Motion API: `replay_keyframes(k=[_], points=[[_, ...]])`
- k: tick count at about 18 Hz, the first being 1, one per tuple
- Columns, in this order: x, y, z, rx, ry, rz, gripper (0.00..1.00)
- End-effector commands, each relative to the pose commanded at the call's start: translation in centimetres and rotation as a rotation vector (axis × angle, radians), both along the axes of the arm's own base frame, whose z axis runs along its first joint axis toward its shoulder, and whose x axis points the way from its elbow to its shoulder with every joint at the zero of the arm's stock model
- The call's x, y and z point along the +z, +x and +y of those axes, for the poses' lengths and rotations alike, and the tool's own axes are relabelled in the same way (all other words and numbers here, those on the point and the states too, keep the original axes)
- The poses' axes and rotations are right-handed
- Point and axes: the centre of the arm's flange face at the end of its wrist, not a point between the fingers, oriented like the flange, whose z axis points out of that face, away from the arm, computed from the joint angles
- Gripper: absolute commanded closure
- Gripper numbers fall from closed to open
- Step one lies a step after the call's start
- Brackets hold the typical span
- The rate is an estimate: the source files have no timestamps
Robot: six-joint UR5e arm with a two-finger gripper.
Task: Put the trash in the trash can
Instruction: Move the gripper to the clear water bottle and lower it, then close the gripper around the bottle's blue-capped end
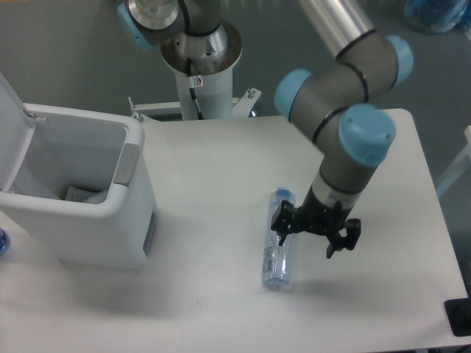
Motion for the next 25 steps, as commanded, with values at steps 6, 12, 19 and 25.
replay_keyframes(k=[6,12,19,25], points=[[-3.3,-0.1,1.2,-0.007,-0.1,0.001,0.0],[-3.8,0.8,2.2,0.012,-0.106,-0.008,0.0],[-6.3,1.3,4.9,0.067,-0.13,-0.022,0.0],[-8.2,2.8,6.4,0.053,-0.198,0.004,0.0]])
